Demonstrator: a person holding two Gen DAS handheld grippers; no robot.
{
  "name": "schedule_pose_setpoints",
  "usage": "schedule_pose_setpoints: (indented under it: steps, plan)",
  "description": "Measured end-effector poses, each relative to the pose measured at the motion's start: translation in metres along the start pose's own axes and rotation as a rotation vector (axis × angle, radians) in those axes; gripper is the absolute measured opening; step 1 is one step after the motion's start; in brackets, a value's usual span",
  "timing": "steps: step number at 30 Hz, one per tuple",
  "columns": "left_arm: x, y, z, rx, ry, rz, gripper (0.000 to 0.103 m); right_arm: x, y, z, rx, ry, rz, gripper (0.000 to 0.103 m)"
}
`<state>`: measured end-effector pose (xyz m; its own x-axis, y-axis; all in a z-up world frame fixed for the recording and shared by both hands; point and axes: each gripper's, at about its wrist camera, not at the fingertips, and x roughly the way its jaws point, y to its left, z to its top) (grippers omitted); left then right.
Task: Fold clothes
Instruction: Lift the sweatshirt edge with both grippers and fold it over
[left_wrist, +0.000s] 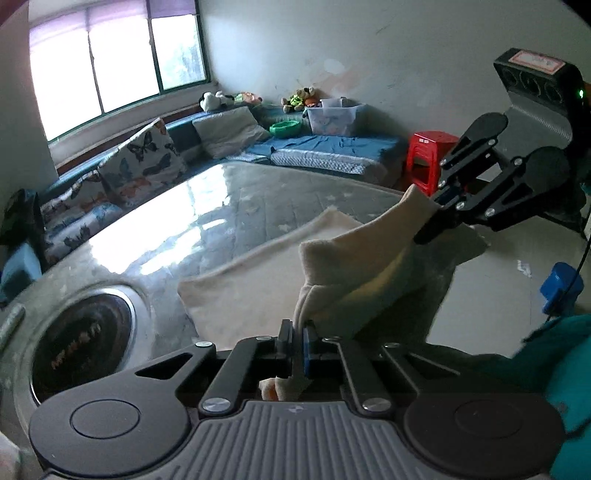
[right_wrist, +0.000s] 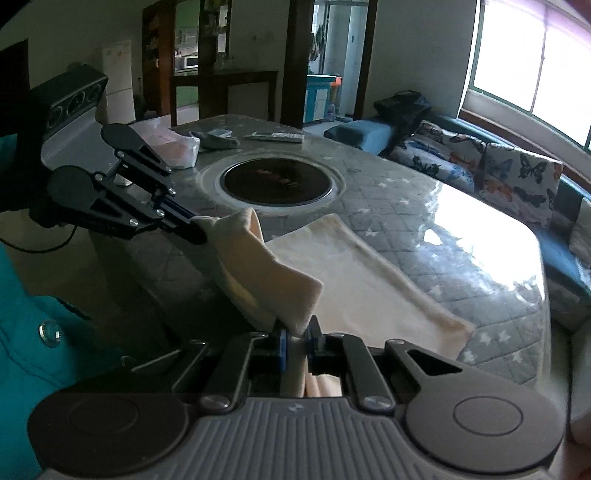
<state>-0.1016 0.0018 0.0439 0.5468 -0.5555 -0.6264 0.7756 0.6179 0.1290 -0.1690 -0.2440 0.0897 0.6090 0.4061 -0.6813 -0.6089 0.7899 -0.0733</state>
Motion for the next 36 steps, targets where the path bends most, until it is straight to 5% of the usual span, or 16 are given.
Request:
schedule_pose_setpoints:
  steps: [4, 16, 27, 29, 36]
  plan:
    - [0.002, 0.004, 0.012, -0.001, -0.017, 0.007, 0.006, 0.006, -0.019, 0.015, 0.012, -0.012, -0.029, 0.009]
    - [0.106, 0.061, 0.062, -0.009, 0.03, 0.074, 0.005, 0.078, -0.1, 0.05, 0.073, -0.001, -0.122, 0.009]
    - [0.194, 0.087, 0.044, -0.142, 0.142, 0.134, 0.011, 0.172, -0.144, 0.018, 0.24, 0.089, -0.198, 0.013]
    - [0.192, 0.091, 0.044, -0.148, 0.135, 0.16, 0.022, 0.174, -0.147, 0.012, 0.272, 0.082, -0.213, 0.023]
    - [0.176, 0.107, 0.046, -0.215, 0.108, 0.24, 0.024, 0.133, -0.152, -0.006, 0.37, -0.01, -0.301, 0.025]
